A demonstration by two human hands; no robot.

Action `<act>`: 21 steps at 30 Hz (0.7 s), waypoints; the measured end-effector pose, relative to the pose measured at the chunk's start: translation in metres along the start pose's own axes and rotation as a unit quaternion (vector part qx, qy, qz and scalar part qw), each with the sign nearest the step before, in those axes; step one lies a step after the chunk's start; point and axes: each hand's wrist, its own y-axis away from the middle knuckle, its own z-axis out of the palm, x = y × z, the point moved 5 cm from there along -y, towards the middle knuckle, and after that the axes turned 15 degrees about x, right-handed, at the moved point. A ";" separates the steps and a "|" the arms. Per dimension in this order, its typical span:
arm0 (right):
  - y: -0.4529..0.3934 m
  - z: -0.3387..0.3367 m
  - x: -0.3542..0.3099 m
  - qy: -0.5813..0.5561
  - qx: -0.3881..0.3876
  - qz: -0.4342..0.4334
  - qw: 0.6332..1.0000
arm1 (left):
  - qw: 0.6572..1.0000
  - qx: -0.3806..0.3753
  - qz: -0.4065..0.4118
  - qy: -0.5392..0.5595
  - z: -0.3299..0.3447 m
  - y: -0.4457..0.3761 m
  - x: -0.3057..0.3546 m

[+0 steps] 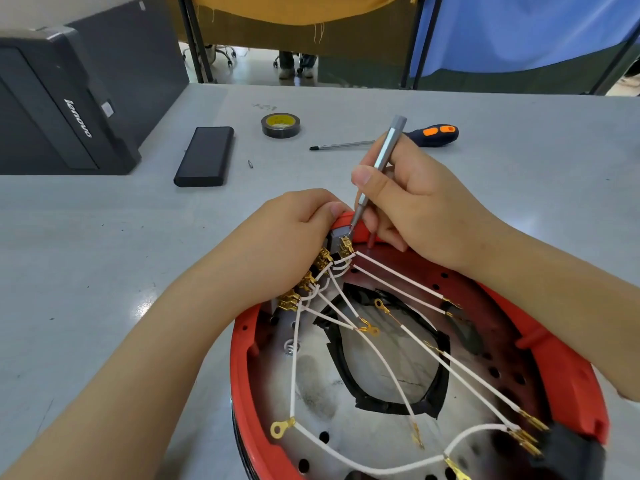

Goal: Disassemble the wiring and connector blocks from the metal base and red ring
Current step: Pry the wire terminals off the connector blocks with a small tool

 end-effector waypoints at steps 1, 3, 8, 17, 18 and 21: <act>0.001 -0.001 0.000 -0.004 -0.002 0.010 1.000 | 1.000 -0.001 0.000 0.001 0.000 0.000 0.000; 0.002 -0.004 0.001 -0.010 -0.012 0.030 0.999 | 1.000 -0.002 -0.004 0.005 0.001 0.001 0.000; 0.008 -0.011 0.004 -0.035 0.013 0.081 0.996 | 1.000 -0.004 -0.001 0.000 0.002 0.000 0.000; 0.018 -0.011 0.005 -0.068 0.044 0.124 0.989 | 1.000 -0.009 -0.004 0.002 0.001 0.001 0.000; 0.014 -0.011 0.005 -0.063 0.033 0.129 0.989 | 1.000 -0.008 -0.004 0.003 0.001 0.001 0.000; 0.003 -0.006 0.001 -0.011 -0.010 0.108 0.994 | 1.000 -0.005 -0.003 0.003 0.001 0.002 0.001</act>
